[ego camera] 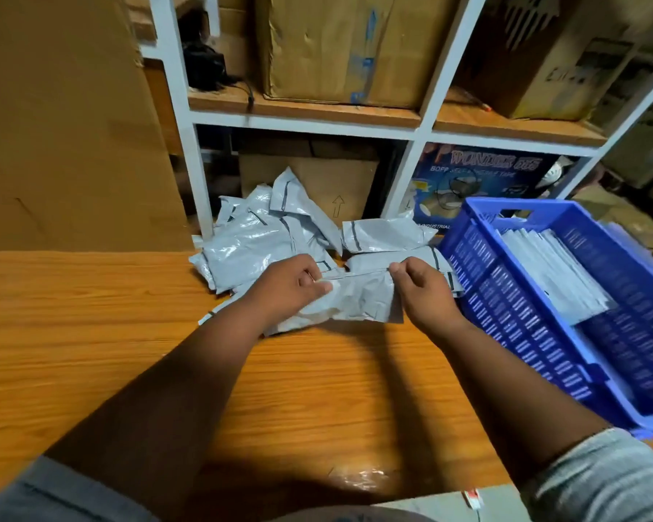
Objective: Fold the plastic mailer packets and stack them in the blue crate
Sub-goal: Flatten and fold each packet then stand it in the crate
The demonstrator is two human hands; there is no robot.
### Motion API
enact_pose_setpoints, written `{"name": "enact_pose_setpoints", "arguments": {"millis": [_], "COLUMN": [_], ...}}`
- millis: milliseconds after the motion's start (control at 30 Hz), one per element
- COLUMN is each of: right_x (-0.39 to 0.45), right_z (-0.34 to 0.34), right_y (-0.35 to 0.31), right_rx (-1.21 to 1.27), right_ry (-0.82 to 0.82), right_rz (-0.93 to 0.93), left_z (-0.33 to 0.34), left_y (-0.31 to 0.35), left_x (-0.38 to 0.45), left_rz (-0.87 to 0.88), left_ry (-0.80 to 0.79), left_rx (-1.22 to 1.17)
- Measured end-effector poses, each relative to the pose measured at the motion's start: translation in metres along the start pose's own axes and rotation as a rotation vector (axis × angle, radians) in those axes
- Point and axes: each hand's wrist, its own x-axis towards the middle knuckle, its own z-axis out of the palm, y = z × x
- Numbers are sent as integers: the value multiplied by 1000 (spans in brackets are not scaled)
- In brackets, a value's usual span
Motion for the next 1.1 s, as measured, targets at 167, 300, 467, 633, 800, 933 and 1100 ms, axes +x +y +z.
{"name": "enact_pose_setpoints", "arguments": {"millis": [167,300,467,633,800,933,1100], "right_x": [-8,-24,-65,-121,-134,-113,-100], "right_z": [-34,-66,-77,-65,-63,-80,-68], "right_y": [30,63,116,191,193,160,144], "right_rx": [162,218,145,-151,169,299,397], "right_ry": [76,3,-52,-327,-196,-337,-338], "right_rz": [195,143,-236,-365,-146,-40,56], "left_z": [21,43,96,142,169,158,147], "left_y": [6,15,10,-25,-1,18,24], "left_x": [-24,-47,-98,-155,-173,-156,-130], "left_rz": [-127,-139,193,95,24,-93,-315], "left_ry": [-141,130,226,6,293,488,504], "left_rx": [34,-74,313,498,468,44,-267]}}
